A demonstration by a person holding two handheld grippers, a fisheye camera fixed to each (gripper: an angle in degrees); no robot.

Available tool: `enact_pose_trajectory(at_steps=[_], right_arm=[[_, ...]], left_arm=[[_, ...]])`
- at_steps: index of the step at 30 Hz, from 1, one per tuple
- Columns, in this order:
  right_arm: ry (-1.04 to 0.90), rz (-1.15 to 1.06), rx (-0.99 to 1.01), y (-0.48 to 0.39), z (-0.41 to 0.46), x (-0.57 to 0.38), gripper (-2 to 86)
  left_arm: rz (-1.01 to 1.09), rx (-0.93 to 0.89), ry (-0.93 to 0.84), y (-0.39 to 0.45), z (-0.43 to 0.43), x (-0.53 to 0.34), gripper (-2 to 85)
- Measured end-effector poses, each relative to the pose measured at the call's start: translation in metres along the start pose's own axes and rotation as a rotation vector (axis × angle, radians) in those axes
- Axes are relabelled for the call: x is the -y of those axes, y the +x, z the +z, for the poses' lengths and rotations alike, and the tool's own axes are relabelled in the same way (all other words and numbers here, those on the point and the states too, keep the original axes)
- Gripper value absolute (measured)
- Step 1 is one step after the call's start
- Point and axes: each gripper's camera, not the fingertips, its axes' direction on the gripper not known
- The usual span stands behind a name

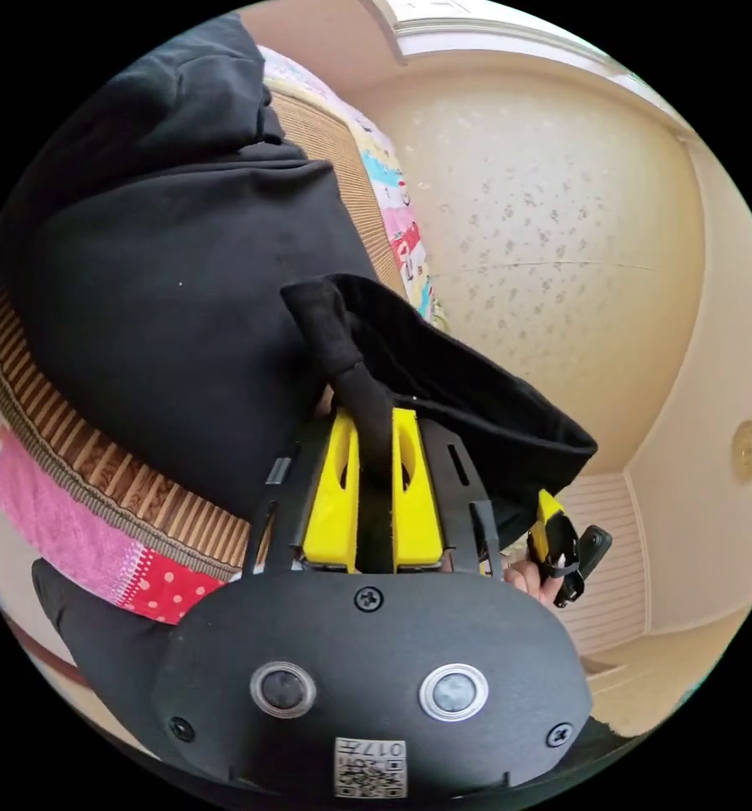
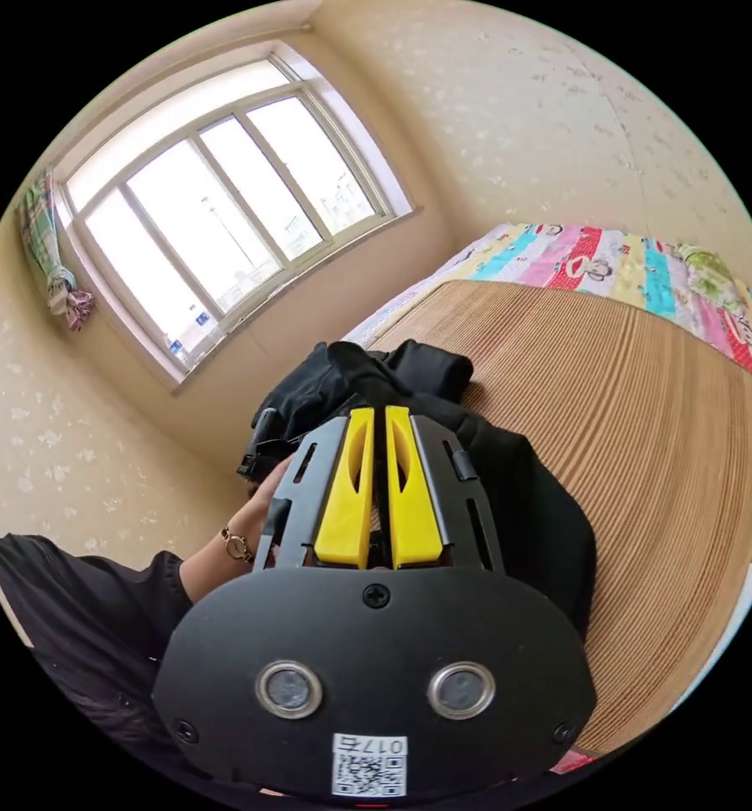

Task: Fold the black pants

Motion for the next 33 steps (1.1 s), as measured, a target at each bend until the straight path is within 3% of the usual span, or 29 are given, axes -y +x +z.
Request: enact_pose_trajectory(at_steps=[5,9,11,14,18,20,22,25,31,33], right_arm=[[0.472,-0.013,-0.075,-0.027,-0.227,-0.059,2.7],[0.745,-0.189,-0.414,-0.094,-0.342,-0.054,2.6],[0.837,-0.206,-0.555,-0.098,-0.364,-0.027,2.6],[0.735,-0.108,-0.699,-0.046,-0.376,0.086,2.5],[0.471,0.232,-0.815,0.115,-0.335,0.231,2.6],[0.384,0.282,-0.775,0.152,-0.317,0.227,2.8],[0.33,0.203,-0.685,0.166,-0.294,0.2,3.5],[0.156,0.116,-0.586,0.182,-0.237,0.13,5.3],[-0.152,0.167,-0.259,0.192,-0.088,-0.035,10.0],[-0.236,0.137,-0.232,0.164,-0.031,-0.076,12.6]], left_arm=[[0.582,-0.069,0.195,0.166,-0.106,-0.103,4.5],[0.998,-0.26,0.303,0.332,-0.174,-0.165,4.1],[1.066,-0.321,0.262,0.402,-0.167,-0.155,4.1],[1.091,-0.327,0.148,0.514,-0.095,-0.085,4.5],[0.894,0.01,0.11,0.598,0.067,0.065,5.8],[0.786,0.18,0.074,0.579,0.115,0.095,6.3],[0.765,0.214,0.034,0.539,0.145,0.09,6.6],[0.771,0.223,-0.131,0.437,0.199,0.041,8.0],[0.614,0.292,-0.424,0.202,0.272,-0.109,10.8],[0.591,0.424,-0.482,0.141,0.286,-0.161,11.3]])
